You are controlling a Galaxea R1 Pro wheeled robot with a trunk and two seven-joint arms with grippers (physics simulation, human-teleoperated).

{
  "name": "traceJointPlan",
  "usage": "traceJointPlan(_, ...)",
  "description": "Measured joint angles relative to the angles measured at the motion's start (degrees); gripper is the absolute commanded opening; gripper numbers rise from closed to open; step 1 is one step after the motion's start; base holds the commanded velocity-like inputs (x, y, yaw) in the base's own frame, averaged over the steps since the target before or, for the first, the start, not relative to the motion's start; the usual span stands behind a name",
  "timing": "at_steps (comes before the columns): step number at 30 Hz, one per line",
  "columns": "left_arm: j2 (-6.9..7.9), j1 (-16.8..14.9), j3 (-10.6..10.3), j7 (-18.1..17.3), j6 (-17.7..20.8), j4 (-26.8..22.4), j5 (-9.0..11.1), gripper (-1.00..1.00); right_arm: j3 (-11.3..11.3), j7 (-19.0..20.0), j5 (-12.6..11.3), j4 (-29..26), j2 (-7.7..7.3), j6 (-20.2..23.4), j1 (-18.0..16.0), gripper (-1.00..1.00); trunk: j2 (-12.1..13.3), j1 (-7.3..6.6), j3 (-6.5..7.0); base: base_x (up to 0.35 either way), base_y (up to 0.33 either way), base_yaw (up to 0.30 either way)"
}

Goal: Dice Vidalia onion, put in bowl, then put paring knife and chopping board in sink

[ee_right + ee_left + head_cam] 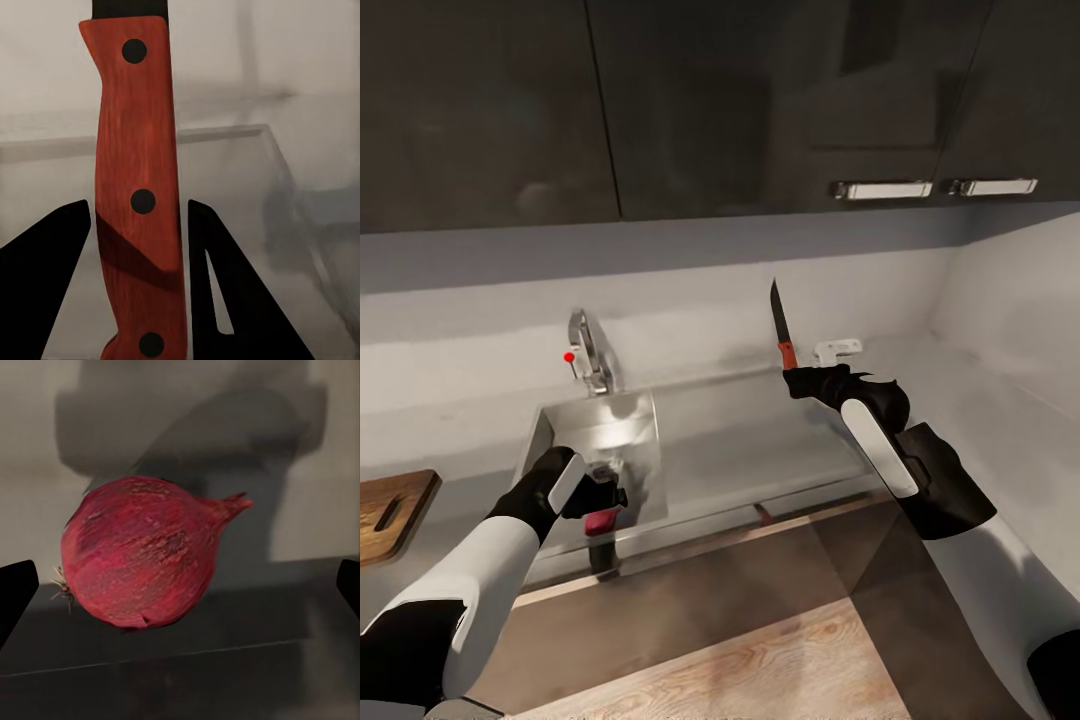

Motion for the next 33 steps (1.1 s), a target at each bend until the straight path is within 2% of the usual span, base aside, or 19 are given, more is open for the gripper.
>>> traceJointPlan(12, -0.01, 0.00, 0.00, 0.00, -0.23, 0.01, -0.01, 1.00, 0.00, 0.00, -0.01, 0.00, 0.03, 0.00, 0.00, -1.00, -0.01, 0.00, -0.79, 0.000, 0.000, 0.000)
traceJointPlan(20, 0.00, 0.00, -0.24, 0.02, -4.49, 0.13, -0.03, 1.00, 0.12, 0.00, -0.02, 0.00, 0.05, -0.01, 0.00, -1.00, -0.01, 0.00, -1.05, 0.000, 0.000, 0.000)
traceJointPlan(28, 0.01, 0.00, -3.99, 0.06, -7.73, 0.18, 0.01, 1.00, 0.73, 0.00, -0.03, -0.18, 0.18, -0.07, 0.00, -1.00, -0.01, 0.00, -1.08, 0.000, 0.000, 0.000)
traceJointPlan(33, 0.13, 0.00, -4.62, 0.07, -8.38, 0.19, 0.00, 1.00, 0.73, 0.00, -0.02, -0.91, 0.30, -0.09, 0.00, -1.00, -0.01, 0.00, -1.09, 0.000, 0.000, 0.000)
